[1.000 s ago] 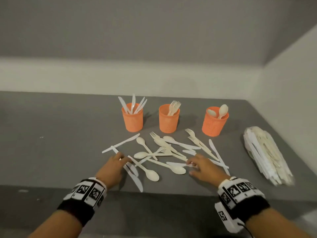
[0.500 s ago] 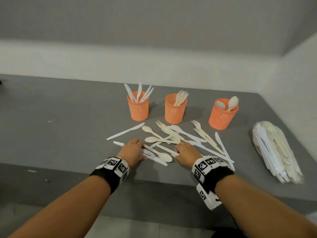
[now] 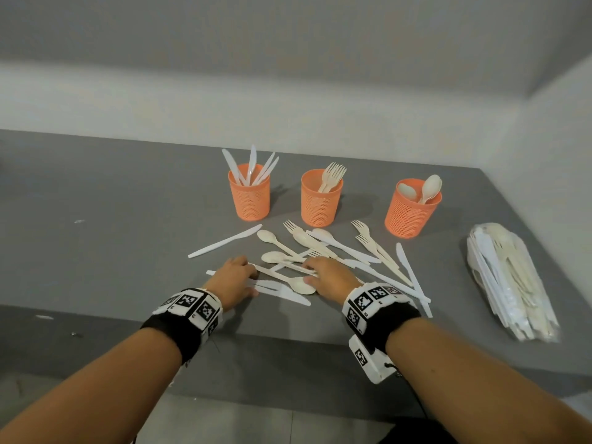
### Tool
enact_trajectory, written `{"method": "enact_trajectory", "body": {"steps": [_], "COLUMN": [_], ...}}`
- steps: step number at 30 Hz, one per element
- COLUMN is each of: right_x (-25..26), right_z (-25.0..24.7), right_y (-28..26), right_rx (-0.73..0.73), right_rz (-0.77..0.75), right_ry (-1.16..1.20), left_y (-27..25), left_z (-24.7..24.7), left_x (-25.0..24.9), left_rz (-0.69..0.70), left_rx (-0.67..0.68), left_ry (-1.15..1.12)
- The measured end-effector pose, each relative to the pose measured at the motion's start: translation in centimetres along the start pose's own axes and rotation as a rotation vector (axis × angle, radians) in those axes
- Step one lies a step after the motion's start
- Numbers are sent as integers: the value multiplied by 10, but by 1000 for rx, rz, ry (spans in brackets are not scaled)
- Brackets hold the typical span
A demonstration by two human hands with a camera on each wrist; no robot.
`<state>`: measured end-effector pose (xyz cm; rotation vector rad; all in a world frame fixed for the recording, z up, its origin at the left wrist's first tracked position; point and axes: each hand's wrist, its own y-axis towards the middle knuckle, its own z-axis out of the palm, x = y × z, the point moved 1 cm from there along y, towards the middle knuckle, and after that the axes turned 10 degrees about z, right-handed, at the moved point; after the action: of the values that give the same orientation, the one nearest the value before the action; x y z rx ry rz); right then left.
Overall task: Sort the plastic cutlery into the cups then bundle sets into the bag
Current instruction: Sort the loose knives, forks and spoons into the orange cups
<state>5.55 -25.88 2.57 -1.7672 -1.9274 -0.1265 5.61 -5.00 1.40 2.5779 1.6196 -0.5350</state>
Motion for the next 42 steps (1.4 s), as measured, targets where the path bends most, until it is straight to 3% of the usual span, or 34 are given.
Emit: {"method": "enact_trajectory", "body": {"steps": [9, 14, 19, 23, 28, 34, 37, 39, 42], "right_x": [7, -9, -33, -16, -6, -62, -118, -141, -141], "right_z": [6, -18, -52, -75, -110, -121, -116, -103, -80], "right_y": [4, 2, -5, -20, -42, -43, -46, -52, -51], "right_rx": [108, 56, -11, 114, 77, 48, -7, 92, 153], "right_rz": [76, 74, 76, -23, -143, 57, 249, 379, 355], "right_ry": [-161, -76, -7, -14, 174, 660, 401, 63, -188], "left_y": [-6, -10, -11, 7, 37, 51, 53, 54, 54], "left_z": [8, 16, -12, -35, -37, -43, -46, -48, -49], "left_x": [-21, -18, -37, -85, -115, -133, -128, -127, -138], "left_rz": [117, 166, 171, 309, 294, 221, 124, 70, -1], "left_rx": [81, 77, -97, -271, -257, -280, -319, -380, -426], "left_ry": [41, 100, -87, -256, -164, -286, -458, -568, -723]}}
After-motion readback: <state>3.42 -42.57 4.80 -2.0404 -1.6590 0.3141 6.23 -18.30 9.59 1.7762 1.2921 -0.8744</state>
